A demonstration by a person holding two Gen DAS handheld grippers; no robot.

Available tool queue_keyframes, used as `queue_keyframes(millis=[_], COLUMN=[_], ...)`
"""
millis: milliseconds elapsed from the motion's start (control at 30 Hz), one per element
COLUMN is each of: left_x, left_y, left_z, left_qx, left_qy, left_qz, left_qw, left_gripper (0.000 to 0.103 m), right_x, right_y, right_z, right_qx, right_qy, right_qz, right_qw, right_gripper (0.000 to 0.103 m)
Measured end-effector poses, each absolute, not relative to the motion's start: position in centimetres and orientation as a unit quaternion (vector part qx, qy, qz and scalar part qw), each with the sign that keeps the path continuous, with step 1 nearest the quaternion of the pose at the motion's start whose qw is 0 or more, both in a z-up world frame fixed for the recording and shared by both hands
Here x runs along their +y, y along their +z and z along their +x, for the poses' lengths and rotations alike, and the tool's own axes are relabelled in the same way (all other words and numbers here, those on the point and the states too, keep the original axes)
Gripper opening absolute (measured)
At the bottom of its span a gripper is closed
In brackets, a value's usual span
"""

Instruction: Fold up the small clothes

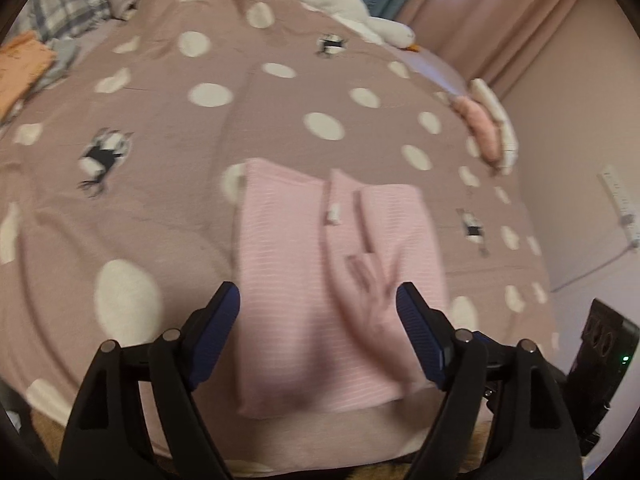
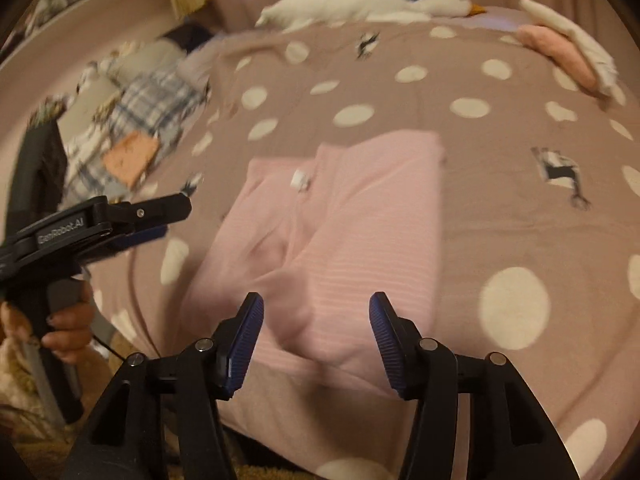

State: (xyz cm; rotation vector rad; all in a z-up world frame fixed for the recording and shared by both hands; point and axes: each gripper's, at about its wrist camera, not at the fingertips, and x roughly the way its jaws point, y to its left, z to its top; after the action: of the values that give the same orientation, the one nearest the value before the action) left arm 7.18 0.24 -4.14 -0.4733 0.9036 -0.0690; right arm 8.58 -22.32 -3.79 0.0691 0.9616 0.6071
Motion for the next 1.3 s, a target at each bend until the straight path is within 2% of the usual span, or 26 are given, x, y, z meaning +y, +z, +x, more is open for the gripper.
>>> queue_keyframes(millis=[67, 433, 600, 633, 667, 767, 867, 1100, 1300], left_x=[-0.4, -4.7, -5.7, -5.8, -5.9, -6.4, -6.4, -4.9, -2.1], left_y=[-4.3, -9.3, -10.9, -11.1, -11.3, -11.9, -11.1, -6.3, -4.6], left_z=[8.2, 14.7, 16.5, 16.6, 16.8, 17.2, 16.7, 14.1, 12.1], left_qx=[0.437, 0.516, 0.542, 0.542, 0.542, 0.548, 0.540, 0.487, 0.465], left_qy=[-0.059, -0.121, -0.144, -0.147, -0.146, -0.141, -0.133, -0.116, -0.082], left_qz=[-0.229, -0.212, -0.228, -0.230, -0.230, -0.226, -0.217, -0.168, -0.152], left_qw=[0.868, 0.821, 0.796, 0.795, 0.795, 0.793, 0.802, 0.849, 0.868], left_gripper=[0.086, 0.086, 0.083, 0.074, 0.057, 0.024, 0.017, 0.016, 0.016], right_x=[-24.0, -29.6, -30.2, -30.2, -30.2, -30.2, -30.0, -29.1, -27.6], right_y=[-3.4, -4.8, -5.1, -5.2, -5.3, -5.6, -6.0, -5.5, -5.3], right_z=[8.7, 9.0, 9.1, 9.1, 9.1, 9.2, 9.2, 9.5, 9.9], right_qx=[0.448, 0.459, 0.462, 0.462, 0.463, 0.467, 0.472, 0.469, 0.468], right_qy=[0.261, 0.145, 0.136, 0.137, 0.138, 0.139, 0.139, 0.149, 0.167], right_qz=[0.047, 0.097, 0.101, 0.102, 0.105, 0.107, 0.104, 0.092, 0.080], right_qw=[0.854, 0.871, 0.871, 0.870, 0.869, 0.867, 0.864, 0.865, 0.864], right_gripper=[0.057, 0.058, 0.058, 0.058, 0.058, 0.058, 0.058, 0.058, 0.058])
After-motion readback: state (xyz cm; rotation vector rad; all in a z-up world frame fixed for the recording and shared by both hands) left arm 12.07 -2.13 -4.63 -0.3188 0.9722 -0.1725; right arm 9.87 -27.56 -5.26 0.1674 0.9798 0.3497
